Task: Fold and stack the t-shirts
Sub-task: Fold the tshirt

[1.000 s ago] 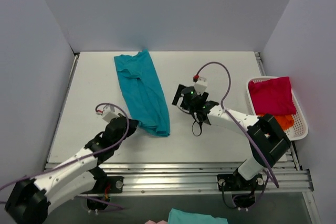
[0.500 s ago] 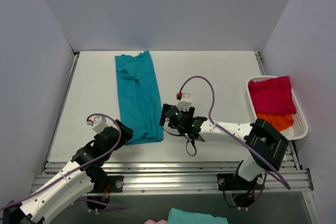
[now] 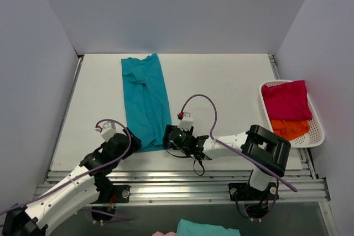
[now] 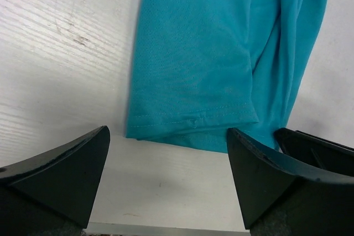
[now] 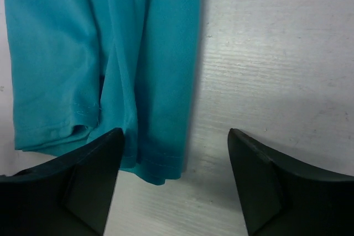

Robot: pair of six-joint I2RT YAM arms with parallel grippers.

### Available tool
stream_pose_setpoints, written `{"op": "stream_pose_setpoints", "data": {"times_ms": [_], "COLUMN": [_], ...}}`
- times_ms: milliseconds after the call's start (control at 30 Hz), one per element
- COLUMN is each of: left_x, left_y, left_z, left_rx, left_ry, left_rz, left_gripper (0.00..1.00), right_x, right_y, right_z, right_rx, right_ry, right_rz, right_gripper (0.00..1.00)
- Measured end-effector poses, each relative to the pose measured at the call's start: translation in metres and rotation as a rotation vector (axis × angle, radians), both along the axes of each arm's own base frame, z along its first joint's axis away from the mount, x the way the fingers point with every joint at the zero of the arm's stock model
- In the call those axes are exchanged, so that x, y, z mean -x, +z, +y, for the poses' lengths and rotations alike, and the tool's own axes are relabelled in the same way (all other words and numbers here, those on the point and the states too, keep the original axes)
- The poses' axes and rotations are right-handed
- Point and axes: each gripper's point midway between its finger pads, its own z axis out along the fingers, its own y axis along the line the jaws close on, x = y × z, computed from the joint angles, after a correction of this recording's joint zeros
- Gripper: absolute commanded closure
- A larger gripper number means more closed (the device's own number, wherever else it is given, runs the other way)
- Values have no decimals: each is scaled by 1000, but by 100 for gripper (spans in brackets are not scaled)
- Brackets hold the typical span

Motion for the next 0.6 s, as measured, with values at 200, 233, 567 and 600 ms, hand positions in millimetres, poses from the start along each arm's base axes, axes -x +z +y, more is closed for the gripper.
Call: {"op": "stream_pose_setpoints", "data": {"times_ms": [200, 233, 567, 600], "left_x": [-2, -4, -28, -31], "left_y": [-29, -31, -32, -33], "left_z": [-5, -6, -26, -29], "left_rx": [-44, -50, -16, -13], "left_ry": [-13, -11, -17, -19], "left_rz": [63, 62, 8, 2], "left_gripper": [10, 11, 36, 43], "right_x": [-1, -1, -1, -2], "right_y": [-2, -3, -11, -11], "right_z": [12, 14, 19, 20], "right_rx": [-45, -50, -56, -54], "right_ry": [16, 19, 29, 30], "right_rz": [1, 2, 9, 10], "right_gripper": [57, 60, 95, 99]}}
